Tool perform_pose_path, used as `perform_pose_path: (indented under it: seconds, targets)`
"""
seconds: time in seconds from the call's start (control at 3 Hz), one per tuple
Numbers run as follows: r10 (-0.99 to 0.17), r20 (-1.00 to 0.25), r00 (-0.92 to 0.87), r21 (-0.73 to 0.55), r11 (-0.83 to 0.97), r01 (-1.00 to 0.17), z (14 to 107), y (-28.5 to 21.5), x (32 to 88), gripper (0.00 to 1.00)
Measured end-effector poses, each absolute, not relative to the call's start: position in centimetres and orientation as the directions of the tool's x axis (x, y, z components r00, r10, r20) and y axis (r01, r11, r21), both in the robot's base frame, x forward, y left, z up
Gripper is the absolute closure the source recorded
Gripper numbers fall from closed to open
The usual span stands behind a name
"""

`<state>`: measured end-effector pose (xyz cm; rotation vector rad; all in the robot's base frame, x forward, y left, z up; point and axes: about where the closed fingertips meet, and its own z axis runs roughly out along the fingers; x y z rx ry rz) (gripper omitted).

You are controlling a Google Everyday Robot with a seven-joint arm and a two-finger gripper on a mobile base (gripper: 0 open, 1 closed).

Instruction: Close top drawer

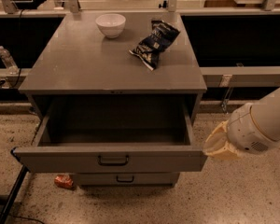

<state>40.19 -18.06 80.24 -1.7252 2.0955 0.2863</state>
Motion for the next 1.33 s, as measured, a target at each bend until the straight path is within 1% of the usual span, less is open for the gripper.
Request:
perform_pose_path:
  seconds: [1.0,1.33]
  targets:
    - [-0.820,-0.561,-0.111,-0.078,0.186,-0.979,72.2,-12.5,41.0,1.00]
    - [-0.820,-0.569,-0.066,-0.116,0.160,-0.980,69.5,-10.7,41.6,1.00]
